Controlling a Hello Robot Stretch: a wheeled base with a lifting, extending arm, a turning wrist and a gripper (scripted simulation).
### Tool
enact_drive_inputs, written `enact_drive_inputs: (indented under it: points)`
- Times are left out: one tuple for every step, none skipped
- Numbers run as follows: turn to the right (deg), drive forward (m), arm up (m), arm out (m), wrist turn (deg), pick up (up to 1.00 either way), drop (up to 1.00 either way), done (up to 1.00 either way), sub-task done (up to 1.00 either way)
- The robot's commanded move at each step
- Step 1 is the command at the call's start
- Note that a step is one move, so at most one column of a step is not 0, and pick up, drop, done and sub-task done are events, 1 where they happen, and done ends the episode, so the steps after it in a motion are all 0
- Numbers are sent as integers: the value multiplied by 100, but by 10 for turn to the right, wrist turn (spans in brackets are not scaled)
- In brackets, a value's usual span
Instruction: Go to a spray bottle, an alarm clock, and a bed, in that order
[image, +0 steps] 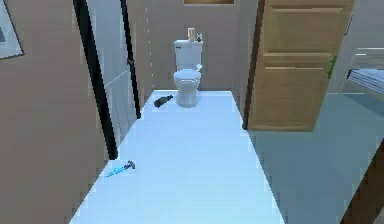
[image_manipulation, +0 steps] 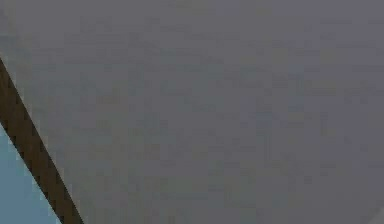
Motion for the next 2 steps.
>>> enact_drive_inputs:
  points:
    - [0,40,0,0,0,0,0,0,0]
    - [30,0,0,0,0,0,0,0,0]
